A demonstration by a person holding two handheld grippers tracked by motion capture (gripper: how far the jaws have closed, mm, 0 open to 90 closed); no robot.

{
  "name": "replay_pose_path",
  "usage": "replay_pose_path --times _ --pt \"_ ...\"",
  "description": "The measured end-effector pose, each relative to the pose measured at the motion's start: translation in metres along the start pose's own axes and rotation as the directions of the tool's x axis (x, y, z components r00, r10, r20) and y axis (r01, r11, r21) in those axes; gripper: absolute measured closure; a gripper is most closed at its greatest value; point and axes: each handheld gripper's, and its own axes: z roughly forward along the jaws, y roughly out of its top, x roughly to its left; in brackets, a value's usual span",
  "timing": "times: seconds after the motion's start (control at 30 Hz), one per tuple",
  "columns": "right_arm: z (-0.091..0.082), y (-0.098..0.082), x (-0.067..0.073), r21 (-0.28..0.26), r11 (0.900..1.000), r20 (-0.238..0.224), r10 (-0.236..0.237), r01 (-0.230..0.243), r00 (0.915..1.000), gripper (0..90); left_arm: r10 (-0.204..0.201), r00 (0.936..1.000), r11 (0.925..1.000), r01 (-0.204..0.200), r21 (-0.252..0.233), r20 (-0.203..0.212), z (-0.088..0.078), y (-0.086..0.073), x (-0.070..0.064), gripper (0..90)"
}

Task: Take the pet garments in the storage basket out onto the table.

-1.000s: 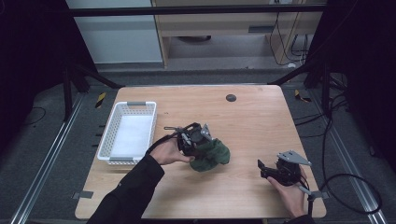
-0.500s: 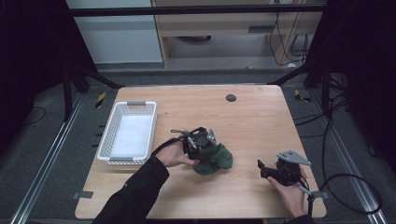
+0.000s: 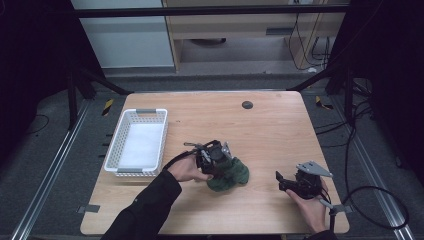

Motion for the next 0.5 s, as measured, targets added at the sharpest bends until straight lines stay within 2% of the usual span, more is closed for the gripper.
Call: replay_pose_path --times 0.37,0.5 --pt "0.0002 -0.0001 0.0004 0.003 1.0 0.0 0.003 -0.003 1.0 12.4 -0.028 0.9996 0.9994 0.028 -0.019 0.008 0.0019 -0.0068 0.0032 42.5" --pt "0.0003 -0.0003 0.0005 0.005 1.0 -0.001 0.003 -0.003 1.0 12.4 -0.033 0.9994 0.9986 0.033 -0.04 0.005 -0.0002 -0.0094 0.0049 36.4"
